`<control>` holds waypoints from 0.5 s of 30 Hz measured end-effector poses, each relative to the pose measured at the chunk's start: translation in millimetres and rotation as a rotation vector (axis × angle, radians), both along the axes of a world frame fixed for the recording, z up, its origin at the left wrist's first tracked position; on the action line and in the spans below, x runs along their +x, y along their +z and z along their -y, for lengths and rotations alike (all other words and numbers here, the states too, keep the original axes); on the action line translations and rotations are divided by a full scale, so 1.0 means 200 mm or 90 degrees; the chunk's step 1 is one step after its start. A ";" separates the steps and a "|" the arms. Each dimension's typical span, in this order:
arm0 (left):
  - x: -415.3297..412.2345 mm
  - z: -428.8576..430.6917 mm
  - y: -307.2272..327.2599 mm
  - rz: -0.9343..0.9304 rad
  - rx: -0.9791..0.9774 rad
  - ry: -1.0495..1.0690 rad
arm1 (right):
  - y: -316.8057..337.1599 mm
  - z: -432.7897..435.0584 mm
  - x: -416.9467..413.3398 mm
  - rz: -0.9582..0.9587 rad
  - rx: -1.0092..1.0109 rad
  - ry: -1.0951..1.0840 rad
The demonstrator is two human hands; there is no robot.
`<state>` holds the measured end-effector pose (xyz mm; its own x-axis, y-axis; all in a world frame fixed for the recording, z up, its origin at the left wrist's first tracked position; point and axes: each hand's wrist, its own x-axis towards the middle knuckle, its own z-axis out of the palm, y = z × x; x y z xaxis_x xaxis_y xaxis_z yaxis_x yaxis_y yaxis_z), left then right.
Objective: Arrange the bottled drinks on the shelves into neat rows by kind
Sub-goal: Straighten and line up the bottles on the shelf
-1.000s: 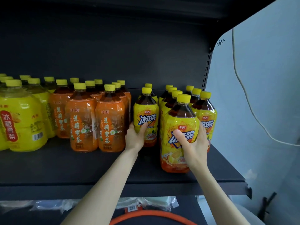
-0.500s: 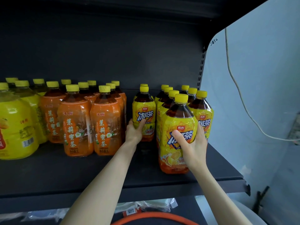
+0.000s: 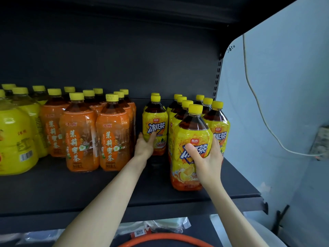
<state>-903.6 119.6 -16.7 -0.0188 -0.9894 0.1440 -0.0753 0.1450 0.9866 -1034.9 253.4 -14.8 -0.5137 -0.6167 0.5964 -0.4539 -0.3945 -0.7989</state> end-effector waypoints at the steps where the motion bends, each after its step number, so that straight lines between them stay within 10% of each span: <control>1: 0.01 -0.03 0.00 0.005 0.004 0.002 | 0.00 0.00 0.00 0.002 -0.002 -0.001; 15: 0.10 -0.70 0.12 -0.192 -0.201 -0.104 | -0.03 0.07 0.29 -0.003 -0.043 0.114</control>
